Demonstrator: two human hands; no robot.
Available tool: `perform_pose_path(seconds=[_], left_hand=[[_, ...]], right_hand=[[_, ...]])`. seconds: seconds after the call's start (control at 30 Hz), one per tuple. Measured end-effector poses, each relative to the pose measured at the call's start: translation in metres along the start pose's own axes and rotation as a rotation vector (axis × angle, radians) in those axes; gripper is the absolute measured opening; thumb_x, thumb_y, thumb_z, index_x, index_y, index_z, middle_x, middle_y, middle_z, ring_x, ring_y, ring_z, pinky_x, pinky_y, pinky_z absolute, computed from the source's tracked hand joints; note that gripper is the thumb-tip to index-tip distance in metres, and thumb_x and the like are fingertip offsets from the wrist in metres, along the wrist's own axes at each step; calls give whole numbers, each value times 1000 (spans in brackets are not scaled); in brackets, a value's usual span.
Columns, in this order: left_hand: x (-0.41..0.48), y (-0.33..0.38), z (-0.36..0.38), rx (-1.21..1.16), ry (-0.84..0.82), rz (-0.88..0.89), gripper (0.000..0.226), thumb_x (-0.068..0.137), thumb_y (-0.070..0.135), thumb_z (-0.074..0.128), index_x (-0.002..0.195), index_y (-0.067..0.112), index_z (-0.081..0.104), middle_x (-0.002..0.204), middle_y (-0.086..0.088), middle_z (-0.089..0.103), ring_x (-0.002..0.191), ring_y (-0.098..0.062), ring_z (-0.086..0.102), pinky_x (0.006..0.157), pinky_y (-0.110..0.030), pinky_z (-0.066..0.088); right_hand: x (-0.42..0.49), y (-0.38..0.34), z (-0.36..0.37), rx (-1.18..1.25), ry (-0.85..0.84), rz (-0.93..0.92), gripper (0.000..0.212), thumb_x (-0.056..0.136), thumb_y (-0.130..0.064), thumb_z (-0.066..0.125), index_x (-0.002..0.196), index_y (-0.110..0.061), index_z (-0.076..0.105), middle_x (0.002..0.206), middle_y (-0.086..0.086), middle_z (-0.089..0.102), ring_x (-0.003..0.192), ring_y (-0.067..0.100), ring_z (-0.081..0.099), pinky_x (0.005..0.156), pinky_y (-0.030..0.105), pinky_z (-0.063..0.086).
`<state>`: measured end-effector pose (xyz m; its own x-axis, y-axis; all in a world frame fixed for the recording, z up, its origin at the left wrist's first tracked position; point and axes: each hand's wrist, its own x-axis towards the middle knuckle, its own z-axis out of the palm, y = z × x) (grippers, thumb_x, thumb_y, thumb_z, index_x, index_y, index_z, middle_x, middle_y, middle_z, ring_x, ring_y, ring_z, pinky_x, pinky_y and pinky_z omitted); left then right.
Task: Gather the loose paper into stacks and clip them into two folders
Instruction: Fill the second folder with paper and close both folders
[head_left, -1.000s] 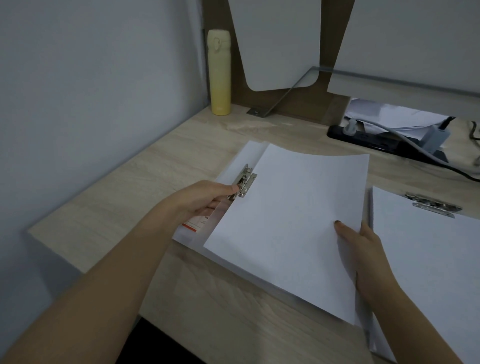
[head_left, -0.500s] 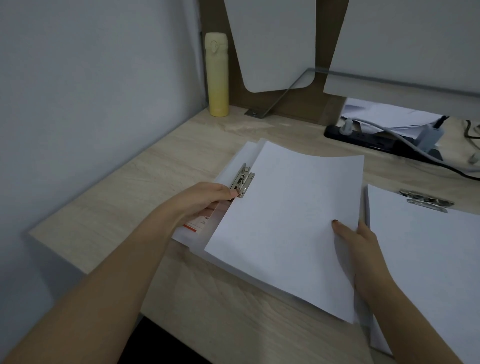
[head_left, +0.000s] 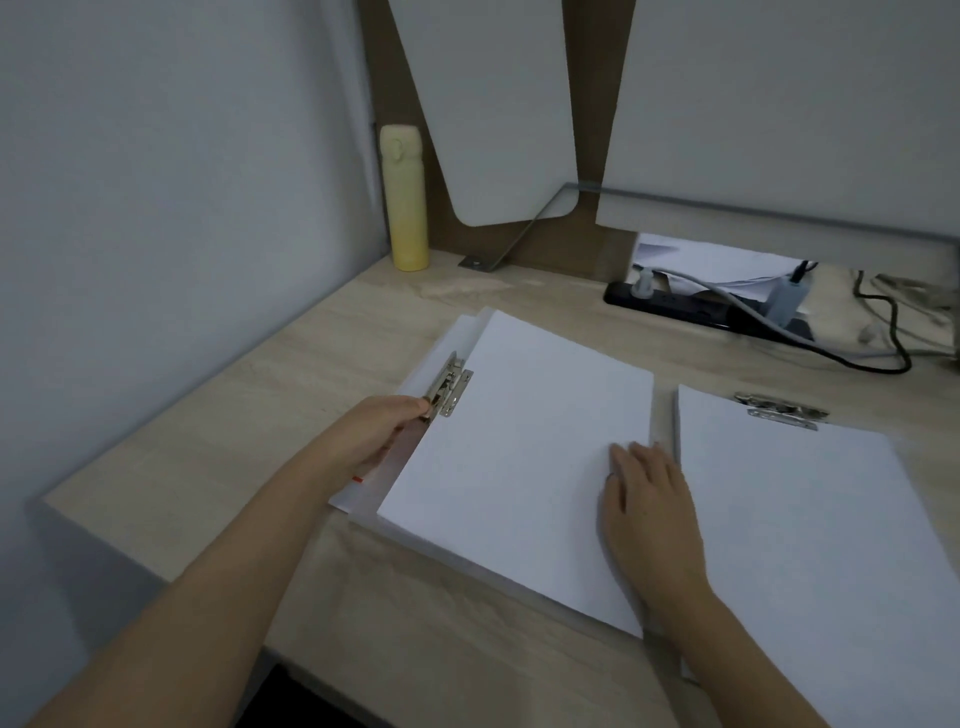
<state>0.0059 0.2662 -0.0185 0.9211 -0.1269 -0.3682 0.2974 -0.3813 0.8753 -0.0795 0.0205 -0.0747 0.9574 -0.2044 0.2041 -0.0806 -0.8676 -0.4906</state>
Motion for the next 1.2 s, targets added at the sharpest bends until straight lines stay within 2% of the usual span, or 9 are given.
perform_pose_path(seconds=[0.13, 0.27, 0.33, 0.47, 0.63, 0.77, 0.97, 1.07, 1.2], left_hand=[[-21, 32, 6, -177, -4, 152, 28, 89, 27, 54, 103, 8, 69, 102, -8, 71, 93, -23, 64, 80, -31, 44], [-52, 79, 30, -159, -37, 339, 37, 82, 42, 60, 109, 18, 67, 110, 2, 70, 106, -15, 63, 91, -30, 45], [-68, 100, 48, -120, -93, 381, 51, 82, 55, 54, 122, 24, 59, 121, 8, 63, 111, -11, 58, 89, -25, 47], [-89, 129, 104, -55, -181, 477, 30, 94, 44, 41, 116, 31, 56, 98, 23, 56, 84, 9, 57, 58, -3, 49], [-93, 137, 164, 93, -306, 474, 24, 95, 36, 46, 116, 30, 56, 109, 20, 58, 100, 4, 57, 69, -7, 51], [-85, 122, 194, 187, -363, 407, 32, 96, 32, 46, 126, 23, 52, 124, 13, 51, 116, -5, 48, 94, -19, 36], [-81, 83, 212, 156, -344, 115, 55, 93, 40, 48, 143, 29, 29, 143, 2, 35, 119, -15, 48, 82, -19, 38], [-77, 74, 218, 108, -311, 91, 61, 93, 35, 51, 147, 25, 23, 153, 1, 25, 127, -19, 44, 86, -23, 35], [-76, 67, 221, 9, -267, 52, 57, 94, 30, 51, 145, 23, 27, 141, 2, 36, 89, -7, 54, 65, -18, 48]], right_hand=[[1, 0, -17, 16, -160, 20, 43, 99, -21, 31, 141, -12, 35, 150, 6, 33, 139, 22, 30, 112, 32, 24], [2, -7, -48, 226, -230, 101, 40, 98, -28, 34, 138, -21, 41, 144, 0, 43, 129, 18, 44, 105, 29, 31], [3, -6, -63, 453, -268, 179, 35, 97, -31, 38, 129, -24, 50, 135, 0, 52, 116, 17, 52, 97, 29, 39], [-9, 15, -108, 1096, -404, 352, 41, 93, -42, 43, 123, -18, 58, 123, 4, 62, 106, 18, 62, 80, 30, 55], [-27, 52, -168, 1506, -273, 293, 54, 90, -53, 34, 121, -18, 62, 121, 9, 65, 112, 25, 62, 85, 44, 54], [-44, 88, -202, 1651, -225, 255, 65, 89, -61, 28, 108, -15, 70, 112, 10, 70, 97, 24, 69, 73, 33, 58], [-69, 141, -198, 1228, -38, 501, 22, 93, -17, 45, 85, -9, 65, 66, 4, 70, 53, 12, 66, 48, 16, 50], [-76, 155, -179, 800, 19, 531, 23, 91, -2, 46, 105, -4, 64, 91, 9, 69, 77, 21, 64, 66, 26, 49], [-81, 153, -159, 496, 61, 532, 42, 90, -7, 50, 132, -6, 46, 130, 8, 53, 112, 22, 50, 88, 29, 36]])
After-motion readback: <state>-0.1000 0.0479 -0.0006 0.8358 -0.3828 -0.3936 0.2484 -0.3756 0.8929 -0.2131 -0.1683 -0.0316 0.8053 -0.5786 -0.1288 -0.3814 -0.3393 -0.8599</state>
